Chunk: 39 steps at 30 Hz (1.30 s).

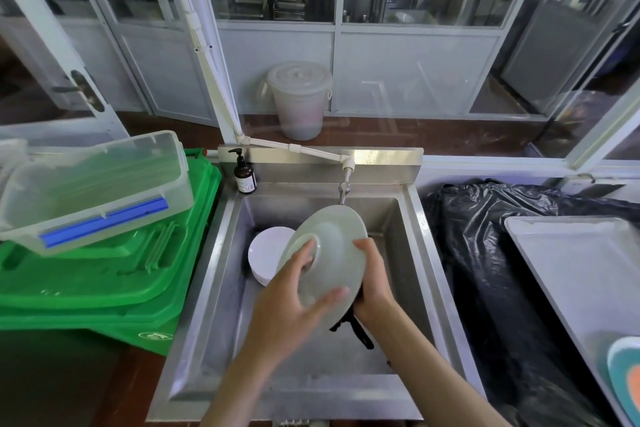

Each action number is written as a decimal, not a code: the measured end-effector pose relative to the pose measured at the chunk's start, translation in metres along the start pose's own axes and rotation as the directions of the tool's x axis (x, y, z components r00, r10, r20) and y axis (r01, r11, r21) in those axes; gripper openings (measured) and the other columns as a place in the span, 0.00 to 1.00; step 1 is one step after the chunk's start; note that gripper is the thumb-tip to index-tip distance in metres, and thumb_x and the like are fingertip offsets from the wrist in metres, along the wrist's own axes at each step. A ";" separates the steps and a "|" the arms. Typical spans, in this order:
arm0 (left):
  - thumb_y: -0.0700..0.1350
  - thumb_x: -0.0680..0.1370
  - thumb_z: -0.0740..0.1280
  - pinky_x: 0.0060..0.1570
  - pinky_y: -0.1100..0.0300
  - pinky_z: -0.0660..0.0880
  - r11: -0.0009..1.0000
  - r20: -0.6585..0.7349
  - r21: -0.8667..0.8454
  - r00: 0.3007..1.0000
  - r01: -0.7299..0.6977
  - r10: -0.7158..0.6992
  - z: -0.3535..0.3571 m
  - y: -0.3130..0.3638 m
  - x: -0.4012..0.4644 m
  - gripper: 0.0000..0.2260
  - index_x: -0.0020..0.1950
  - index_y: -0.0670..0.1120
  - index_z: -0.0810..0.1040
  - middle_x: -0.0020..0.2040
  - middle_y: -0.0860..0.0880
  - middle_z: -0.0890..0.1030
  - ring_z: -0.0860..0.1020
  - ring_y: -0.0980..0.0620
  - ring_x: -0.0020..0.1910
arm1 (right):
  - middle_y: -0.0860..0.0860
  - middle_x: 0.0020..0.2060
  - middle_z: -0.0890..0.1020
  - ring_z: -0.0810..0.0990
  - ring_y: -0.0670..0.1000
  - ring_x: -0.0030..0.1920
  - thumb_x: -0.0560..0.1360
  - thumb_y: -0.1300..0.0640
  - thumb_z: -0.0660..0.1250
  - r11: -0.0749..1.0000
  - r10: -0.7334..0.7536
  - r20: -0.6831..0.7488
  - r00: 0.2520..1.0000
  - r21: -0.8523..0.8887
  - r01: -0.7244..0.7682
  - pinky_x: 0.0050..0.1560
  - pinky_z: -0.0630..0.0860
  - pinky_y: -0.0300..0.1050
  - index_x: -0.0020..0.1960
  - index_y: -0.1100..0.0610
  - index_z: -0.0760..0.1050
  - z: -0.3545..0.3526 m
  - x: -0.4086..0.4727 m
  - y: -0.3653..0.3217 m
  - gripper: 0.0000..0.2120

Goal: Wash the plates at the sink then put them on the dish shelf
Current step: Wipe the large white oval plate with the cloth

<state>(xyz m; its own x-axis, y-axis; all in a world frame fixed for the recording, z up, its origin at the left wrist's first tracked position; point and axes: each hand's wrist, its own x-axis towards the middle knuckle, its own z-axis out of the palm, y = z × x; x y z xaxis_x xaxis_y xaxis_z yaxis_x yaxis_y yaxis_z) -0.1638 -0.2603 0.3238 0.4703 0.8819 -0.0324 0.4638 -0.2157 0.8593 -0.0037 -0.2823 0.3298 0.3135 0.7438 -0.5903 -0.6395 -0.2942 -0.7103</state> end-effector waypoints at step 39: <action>0.54 0.86 0.60 0.52 0.63 0.75 0.874 -0.217 -0.477 0.950 0.096 -0.223 -0.029 0.016 0.025 0.15 0.53 0.52 0.86 0.49 0.60 0.86 0.82 0.63 0.52 | 0.46 0.49 0.87 0.85 0.45 0.52 0.72 0.59 0.81 0.516 -0.600 0.365 0.712 -0.503 0.693 0.53 0.81 0.41 0.56 0.50 0.81 0.018 -0.011 -0.046 0.16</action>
<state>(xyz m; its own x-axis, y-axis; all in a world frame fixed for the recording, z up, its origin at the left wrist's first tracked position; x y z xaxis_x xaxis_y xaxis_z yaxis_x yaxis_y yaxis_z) -0.1664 -0.2297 0.3515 0.1810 0.9771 -0.1116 0.0921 0.0961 0.9911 0.0099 -0.2663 0.3764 0.3511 0.9249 0.1462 0.2401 0.0620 -0.9688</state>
